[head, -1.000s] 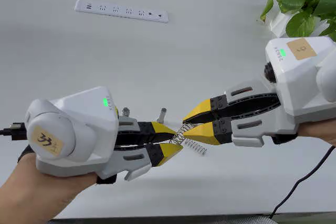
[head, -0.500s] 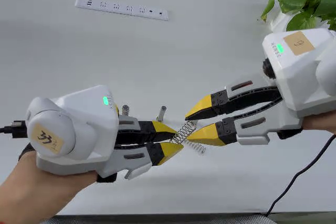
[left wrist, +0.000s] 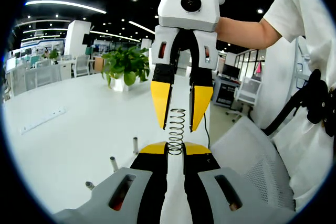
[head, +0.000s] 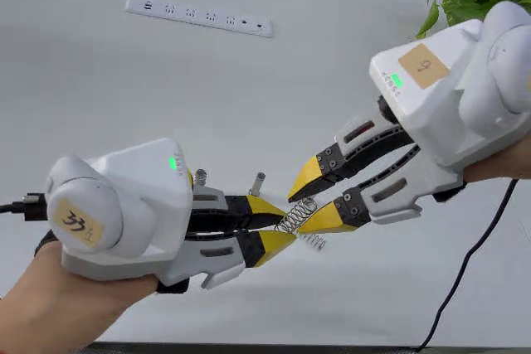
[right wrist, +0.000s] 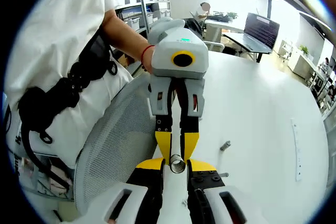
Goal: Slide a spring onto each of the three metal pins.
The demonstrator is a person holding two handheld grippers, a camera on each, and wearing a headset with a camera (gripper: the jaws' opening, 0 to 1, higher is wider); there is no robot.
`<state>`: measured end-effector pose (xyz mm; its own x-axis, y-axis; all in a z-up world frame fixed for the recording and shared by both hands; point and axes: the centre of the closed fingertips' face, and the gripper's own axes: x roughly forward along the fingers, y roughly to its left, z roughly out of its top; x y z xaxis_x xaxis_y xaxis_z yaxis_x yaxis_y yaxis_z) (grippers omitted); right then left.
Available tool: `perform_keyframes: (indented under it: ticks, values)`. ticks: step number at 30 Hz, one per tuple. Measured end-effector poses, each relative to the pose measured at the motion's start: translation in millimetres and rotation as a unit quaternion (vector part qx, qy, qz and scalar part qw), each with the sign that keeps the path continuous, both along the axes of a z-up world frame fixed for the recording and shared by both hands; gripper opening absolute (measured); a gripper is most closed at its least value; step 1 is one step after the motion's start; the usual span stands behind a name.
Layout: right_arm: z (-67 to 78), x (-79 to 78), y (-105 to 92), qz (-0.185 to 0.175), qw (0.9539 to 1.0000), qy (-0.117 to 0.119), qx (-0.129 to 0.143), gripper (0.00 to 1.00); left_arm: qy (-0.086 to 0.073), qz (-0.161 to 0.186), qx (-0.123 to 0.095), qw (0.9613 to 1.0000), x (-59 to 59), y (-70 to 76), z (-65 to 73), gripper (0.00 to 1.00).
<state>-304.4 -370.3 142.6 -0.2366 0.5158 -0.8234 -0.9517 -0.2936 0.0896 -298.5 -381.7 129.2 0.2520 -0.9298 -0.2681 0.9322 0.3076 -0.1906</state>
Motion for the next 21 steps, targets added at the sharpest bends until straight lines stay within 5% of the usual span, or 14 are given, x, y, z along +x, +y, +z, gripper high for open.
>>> perform_keyframes:
  ticks: [21]
  values:
    - [-6.6,-3.3,3.3,0.043,0.9983,-0.007,-0.039,0.07,0.001,0.004,-0.012,0.9999,1.3,0.9,0.0,0.07]
